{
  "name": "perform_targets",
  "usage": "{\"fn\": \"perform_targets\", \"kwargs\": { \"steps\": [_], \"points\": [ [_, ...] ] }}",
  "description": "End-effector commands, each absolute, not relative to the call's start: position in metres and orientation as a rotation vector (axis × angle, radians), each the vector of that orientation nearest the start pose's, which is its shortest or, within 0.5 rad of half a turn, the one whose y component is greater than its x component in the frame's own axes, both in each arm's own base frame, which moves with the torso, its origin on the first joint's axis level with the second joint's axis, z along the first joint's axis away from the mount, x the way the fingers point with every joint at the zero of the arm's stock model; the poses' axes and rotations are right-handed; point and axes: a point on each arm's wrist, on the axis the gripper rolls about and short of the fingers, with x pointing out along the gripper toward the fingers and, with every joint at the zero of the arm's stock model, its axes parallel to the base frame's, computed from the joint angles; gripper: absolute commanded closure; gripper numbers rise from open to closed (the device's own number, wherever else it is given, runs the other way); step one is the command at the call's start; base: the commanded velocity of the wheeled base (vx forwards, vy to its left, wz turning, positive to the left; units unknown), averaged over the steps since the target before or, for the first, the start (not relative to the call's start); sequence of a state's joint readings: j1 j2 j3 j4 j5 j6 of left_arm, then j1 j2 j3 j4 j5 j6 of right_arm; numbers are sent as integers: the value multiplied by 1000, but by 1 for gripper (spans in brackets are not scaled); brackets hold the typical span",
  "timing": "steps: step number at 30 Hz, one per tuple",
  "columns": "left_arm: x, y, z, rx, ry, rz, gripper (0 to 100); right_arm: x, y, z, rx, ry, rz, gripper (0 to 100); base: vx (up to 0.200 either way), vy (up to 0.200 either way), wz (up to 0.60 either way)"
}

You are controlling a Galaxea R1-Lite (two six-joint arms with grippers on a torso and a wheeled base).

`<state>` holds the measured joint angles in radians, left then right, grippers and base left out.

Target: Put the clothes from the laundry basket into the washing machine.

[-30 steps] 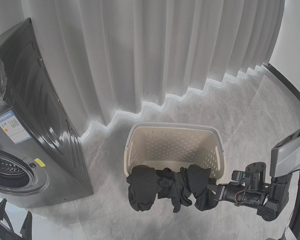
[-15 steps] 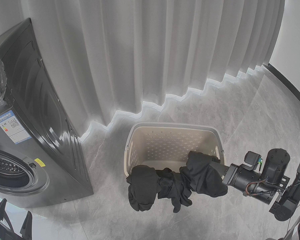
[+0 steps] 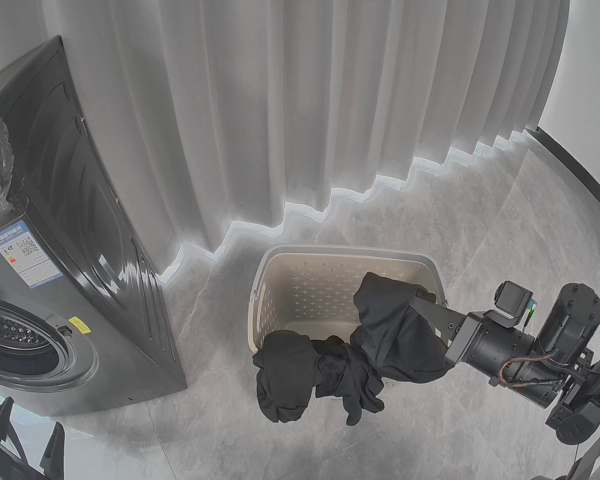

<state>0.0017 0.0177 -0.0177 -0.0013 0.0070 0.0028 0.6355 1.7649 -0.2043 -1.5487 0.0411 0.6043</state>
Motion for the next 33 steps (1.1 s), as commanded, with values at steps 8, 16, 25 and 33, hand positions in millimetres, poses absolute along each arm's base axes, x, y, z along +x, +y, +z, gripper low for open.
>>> {"fn": "perform_targets", "kwargs": {
  "steps": [8,16,25,33],
  "points": [
    [-22,0,76,3,5,9,0,175,168,149,337,8,853,100,0,0,0],
    [-22,0,76,3,3,9,0,181,170,173,310,-120,917,100,0,0,0],
    [-22,0,76,3,5,11,0,181,174,186,334,-165,950,100,0,0,0],
    [-22,0,76,2,5,9,0,172,165,208,359,-175,936,100,0,0,0]
  ]
}}
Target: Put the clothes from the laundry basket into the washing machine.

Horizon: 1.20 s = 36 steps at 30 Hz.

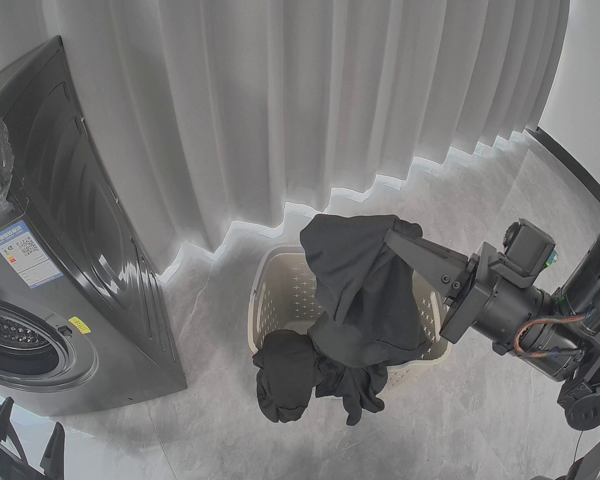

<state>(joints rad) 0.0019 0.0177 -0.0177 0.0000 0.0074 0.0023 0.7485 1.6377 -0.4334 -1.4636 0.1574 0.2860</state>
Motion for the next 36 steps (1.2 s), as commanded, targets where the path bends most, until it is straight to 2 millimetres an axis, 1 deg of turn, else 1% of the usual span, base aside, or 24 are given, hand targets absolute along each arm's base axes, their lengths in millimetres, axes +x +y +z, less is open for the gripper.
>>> {"fn": "perform_targets", "kwargs": {
  "steps": [1,5,8,11,14,20,23,27,32,36],
  "points": [
    [-22,0,76,2,3,9,0,171,164,210,359,-176,936,100,0,0,0],
    [-22,0,76,2,3,11,0,171,159,211,354,-181,928,100,0,0,0],
    [-22,0,76,0,3,11,0,173,159,209,345,-170,939,100,-200,0,0],
    [-22,0,76,0,3,11,0,179,156,206,338,-163,923,100,-200,0,0],
    [-22,0,76,0,3,9,0,179,156,206,329,-160,953,100,-200,0,0],
    [-22,0,76,0,3,9,0,180,154,207,321,-166,972,100,0,0,0],
    [-22,0,76,0,3,11,0,178,153,203,314,-144,1005,100,0,0,0],
    [-22,0,76,0,3,11,0,176,154,199,308,-131,1013,100,-200,0,0],
    [-22,0,76,0,3,11,0,173,155,201,307,-140,1032,100,-200,0,0],
    [-22,0,76,0,3,9,0,165,157,201,304,-139,1096,100,-200,0,0]
  ]
}}
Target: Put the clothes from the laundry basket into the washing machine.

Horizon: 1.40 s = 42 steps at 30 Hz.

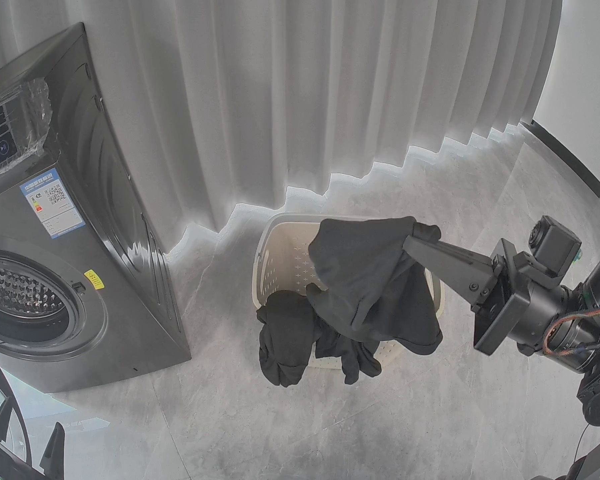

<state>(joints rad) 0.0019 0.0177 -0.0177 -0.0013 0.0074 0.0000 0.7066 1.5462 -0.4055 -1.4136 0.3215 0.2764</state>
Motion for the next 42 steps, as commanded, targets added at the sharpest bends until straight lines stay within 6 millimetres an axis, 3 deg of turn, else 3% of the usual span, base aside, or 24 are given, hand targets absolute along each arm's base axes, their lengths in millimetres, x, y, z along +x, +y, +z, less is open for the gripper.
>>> {"fn": "perform_targets", "kwargs": {
  "steps": [1,14,21,30,38,41,42],
  "points": [
    [-22,0,76,0,3,11,0,163,157,202,304,-143,1106,100,-200,0,0],
    [-22,0,76,2,3,11,0,137,160,209,312,-196,1299,100,-15,0,0],
    [-22,0,76,2,5,11,0,153,156,199,289,-159,1220,100,0,0,0],
    [-22,0,76,2,3,11,0,160,160,195,287,-144,1206,100,0,0,0],
    [-22,0,76,2,3,11,0,187,159,174,286,-73,1076,100,0,0,0],
    [-22,0,76,0,3,11,0,190,158,174,286,-79,1066,100,-200,0,0],
    [-22,0,76,0,3,11,0,199,154,175,286,-100,1031,100,-200,0,0]
  ]
}}
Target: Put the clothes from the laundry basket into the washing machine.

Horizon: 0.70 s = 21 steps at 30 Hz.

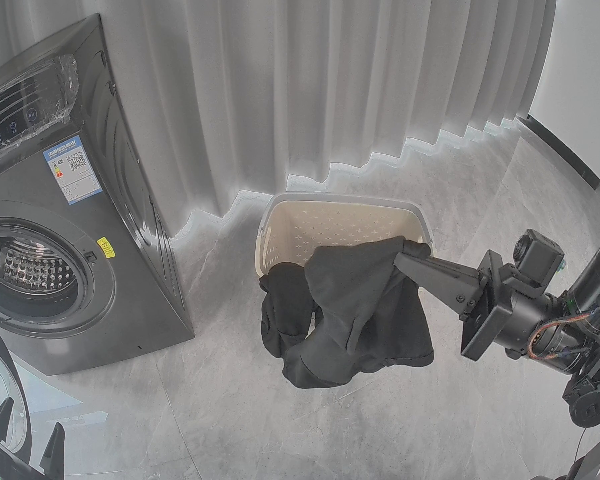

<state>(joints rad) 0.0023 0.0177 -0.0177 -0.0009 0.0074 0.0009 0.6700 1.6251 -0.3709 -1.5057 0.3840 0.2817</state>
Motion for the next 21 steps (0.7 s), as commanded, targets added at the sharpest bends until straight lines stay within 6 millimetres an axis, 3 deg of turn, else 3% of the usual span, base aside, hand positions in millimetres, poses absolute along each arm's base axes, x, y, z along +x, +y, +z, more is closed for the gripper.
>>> {"fn": "perform_targets", "kwargs": {
  "steps": [1,5,9,14,15,21],
  "points": [
    [-22,0,76,0,3,11,0,201,154,176,286,-105,1029,100,-200,0,0],
    [-22,0,76,0,5,11,0,195,157,178,307,-96,1057,100,-200,0,0],
    [-22,0,76,0,3,11,0,166,174,188,339,-109,1192,100,0,0,0],
    [-22,0,76,2,5,9,0,148,176,186,359,-82,1265,100,0,0,0],
    [-22,0,76,0,3,11,0,134,178,187,365,-84,1335,100,0,0,0],
    [-22,0,76,2,3,9,0,136,177,195,371,-123,1331,100,0,0,0]
  ]
}}
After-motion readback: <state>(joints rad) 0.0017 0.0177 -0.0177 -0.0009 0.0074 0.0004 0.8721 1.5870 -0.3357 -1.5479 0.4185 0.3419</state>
